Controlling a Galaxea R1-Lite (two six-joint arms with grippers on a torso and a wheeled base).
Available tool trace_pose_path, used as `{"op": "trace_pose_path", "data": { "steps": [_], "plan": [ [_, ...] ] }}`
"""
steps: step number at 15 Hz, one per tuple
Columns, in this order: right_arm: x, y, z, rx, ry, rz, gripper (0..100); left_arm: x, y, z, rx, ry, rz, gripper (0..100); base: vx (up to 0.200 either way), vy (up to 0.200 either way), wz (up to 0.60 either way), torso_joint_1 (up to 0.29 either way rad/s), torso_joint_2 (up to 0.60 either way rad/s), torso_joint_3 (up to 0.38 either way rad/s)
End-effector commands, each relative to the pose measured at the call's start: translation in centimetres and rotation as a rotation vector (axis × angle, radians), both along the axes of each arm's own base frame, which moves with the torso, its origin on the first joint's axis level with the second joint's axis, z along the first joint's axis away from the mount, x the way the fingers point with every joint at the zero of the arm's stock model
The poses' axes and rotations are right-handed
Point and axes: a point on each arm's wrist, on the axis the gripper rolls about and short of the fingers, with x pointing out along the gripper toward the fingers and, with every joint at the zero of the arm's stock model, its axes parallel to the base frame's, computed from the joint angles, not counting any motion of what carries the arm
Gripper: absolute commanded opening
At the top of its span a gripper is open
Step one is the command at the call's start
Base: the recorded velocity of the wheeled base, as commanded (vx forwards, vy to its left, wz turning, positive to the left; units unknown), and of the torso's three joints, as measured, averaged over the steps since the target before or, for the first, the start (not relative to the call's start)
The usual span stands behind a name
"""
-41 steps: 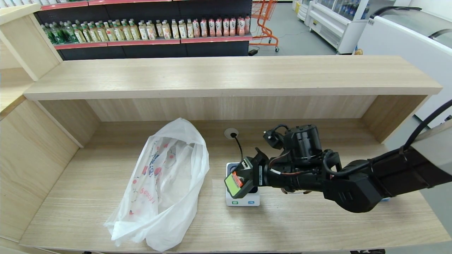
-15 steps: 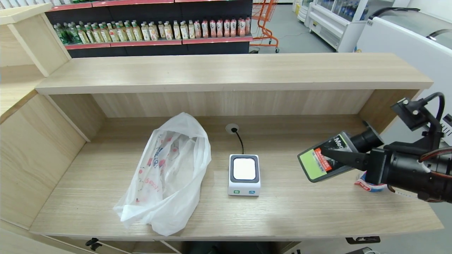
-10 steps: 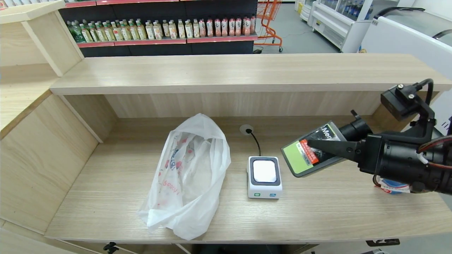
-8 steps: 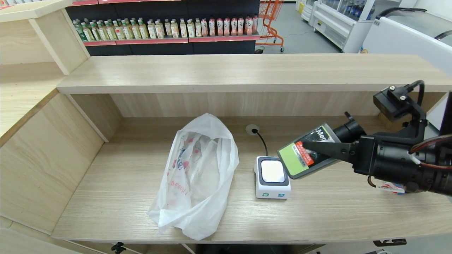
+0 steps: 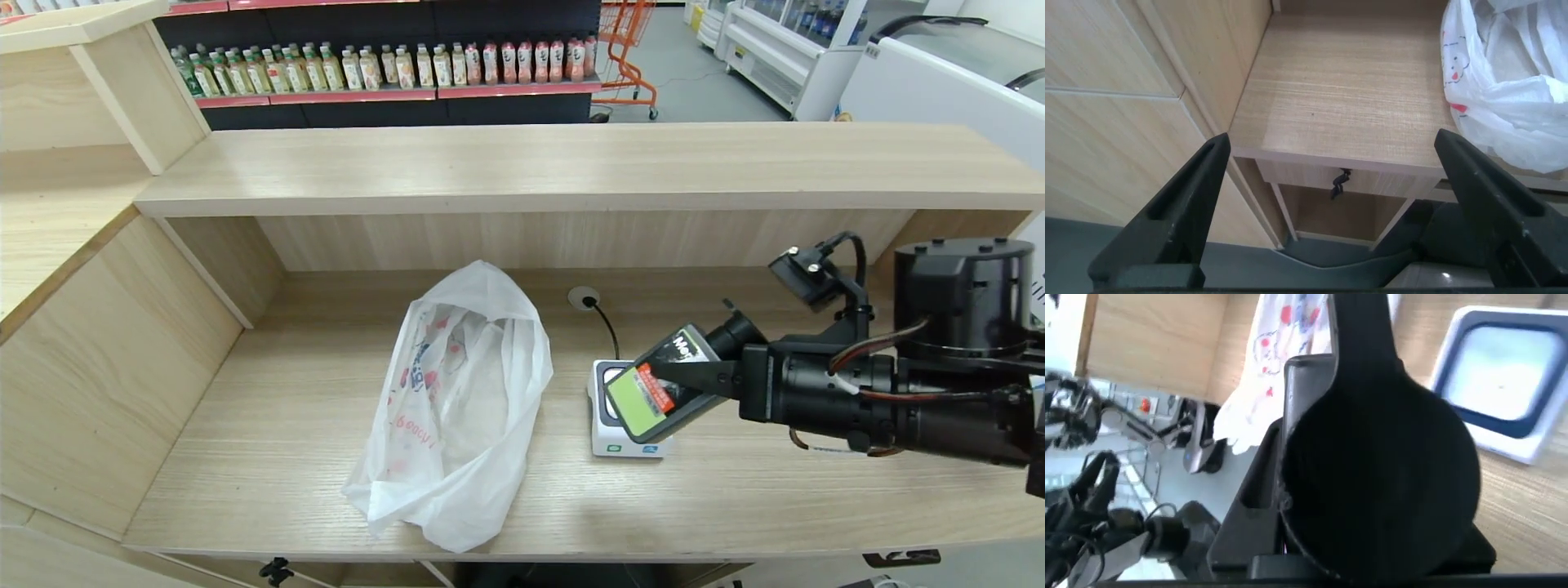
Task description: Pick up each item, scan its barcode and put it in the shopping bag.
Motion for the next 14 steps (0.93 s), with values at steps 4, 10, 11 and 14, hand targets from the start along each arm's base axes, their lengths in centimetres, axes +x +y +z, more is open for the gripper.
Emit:
{"op": "trace_pose_path", "data": {
  "steps": [4,10,11,14],
  "plan": [
    [4.1,3.9,-1.7,-0.057,-0.037,0.065,0,0.0,0.0,0.0,0.0,-0.001,0.0,100,0.0,0.0,0.0,0.0,0.0,0.0],
    [9.0,9.1,-5.6,-0.257,-0.265,0.222,0,0.0,0.0,0.0,0.0,-0.001,0.0,100,0.0,0.0,0.0,0.0,0.0,0.0],
    [9.6,9.5,-6.1,-0.284,-0.302,0.24,0,0.0,0.0,0.0,0.0,-0.001,0.0,100,0.0,0.0,0.0,0.0,0.0,0.0],
    [10.8,10.6,-7.6,-0.344,-0.374,0.28,0,0.0,0.0,0.0,0.0,-0.001,0.0,100,0.0,0.0,0.0,0.0,0.0,0.0]
  ]
}}
